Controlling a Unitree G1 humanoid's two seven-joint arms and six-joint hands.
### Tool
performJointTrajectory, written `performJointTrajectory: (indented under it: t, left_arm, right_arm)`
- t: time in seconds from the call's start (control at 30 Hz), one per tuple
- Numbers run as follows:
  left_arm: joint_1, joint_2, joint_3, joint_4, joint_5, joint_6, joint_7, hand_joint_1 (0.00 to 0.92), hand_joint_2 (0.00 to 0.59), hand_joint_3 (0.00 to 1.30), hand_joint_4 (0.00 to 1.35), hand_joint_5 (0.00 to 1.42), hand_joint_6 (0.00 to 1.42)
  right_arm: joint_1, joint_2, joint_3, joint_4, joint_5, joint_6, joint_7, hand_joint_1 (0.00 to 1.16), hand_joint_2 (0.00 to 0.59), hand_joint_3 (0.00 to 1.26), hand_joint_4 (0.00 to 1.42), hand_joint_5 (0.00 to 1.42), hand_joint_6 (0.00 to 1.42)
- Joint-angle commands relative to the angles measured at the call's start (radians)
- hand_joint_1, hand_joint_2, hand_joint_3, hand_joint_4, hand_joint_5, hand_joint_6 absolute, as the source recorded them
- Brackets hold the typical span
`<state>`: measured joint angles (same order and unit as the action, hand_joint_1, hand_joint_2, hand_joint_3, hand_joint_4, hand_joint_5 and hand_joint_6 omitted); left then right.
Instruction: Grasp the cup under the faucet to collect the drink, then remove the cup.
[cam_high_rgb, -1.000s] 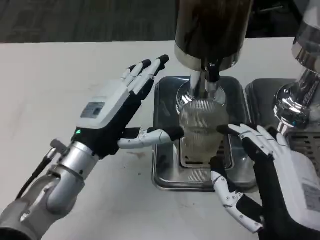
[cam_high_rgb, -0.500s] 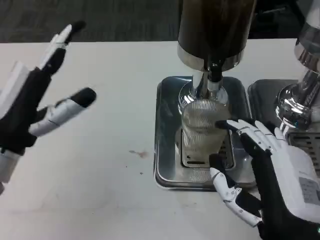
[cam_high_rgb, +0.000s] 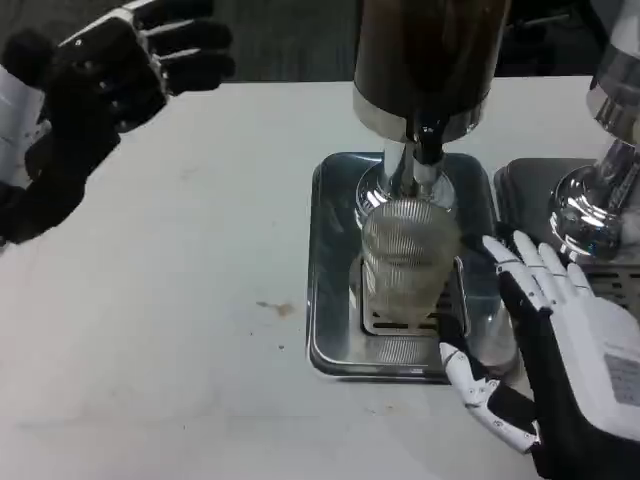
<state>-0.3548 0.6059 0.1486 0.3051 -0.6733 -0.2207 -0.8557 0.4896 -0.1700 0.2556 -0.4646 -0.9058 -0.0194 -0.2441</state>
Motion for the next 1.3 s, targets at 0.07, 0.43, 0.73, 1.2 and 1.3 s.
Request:
performJointTrajectory:
  t: [0.07, 0.43, 0.73, 1.2, 1.3]
  left_arm:
    - [-0.104, -0.014, 0.03, 0.065, -0.055, 0.199, -0.149, 0.0, 0.011, 0.18, 0.16, 0.19, 0.12]
    - [-0.244, -0.06, 0.037, 0.1, -0.076, 0.501, -0.303, 0.0, 0.01, 0.03, 0.0, 0.1, 0.04]
    - [-0.298, -0.134, 0.026, 0.022, -0.063, 0.593, -0.275, 0.0, 0.012, 0.01, 0.0, 0.04, 0.01]
    - [-0.407, -0.253, -0.044, 0.089, 0.043, 0.565, -0.24, 0.0, 0.029, 0.03, 0.0, 0.05, 0.01]
    - [-0.421, -0.278, -0.059, 0.123, 0.077, 0.542, -0.245, 0.0, 0.03, 0.04, 0.0, 0.05, 0.01]
  right_arm:
    - [-0.001, -0.005, -0.003, 0.006, -0.035, 0.051, 0.04, 0.44, 0.467, 0.11, 0.0, 0.0, 0.0]
    - [0.005, 0.016, 0.014, 0.025, -0.053, 0.104, 0.047, 0.38, 0.481, 0.07, 0.0, 0.0, 0.0]
    - [0.013, 0.034, 0.023, 0.042, -0.051, 0.108, 0.013, 0.4, 0.49, 0.08, 0.0, 0.0, 0.0]
    - [0.032, 0.056, 0.041, 0.067, -0.021, 0.094, -0.083, 0.39, 0.484, 0.11, 0.0, 0.0, 0.0]
    - [0.033, 0.061, 0.045, 0.073, -0.017, 0.096, -0.095, 0.39, 0.485, 0.12, 0.0, 0.0, 0.0]
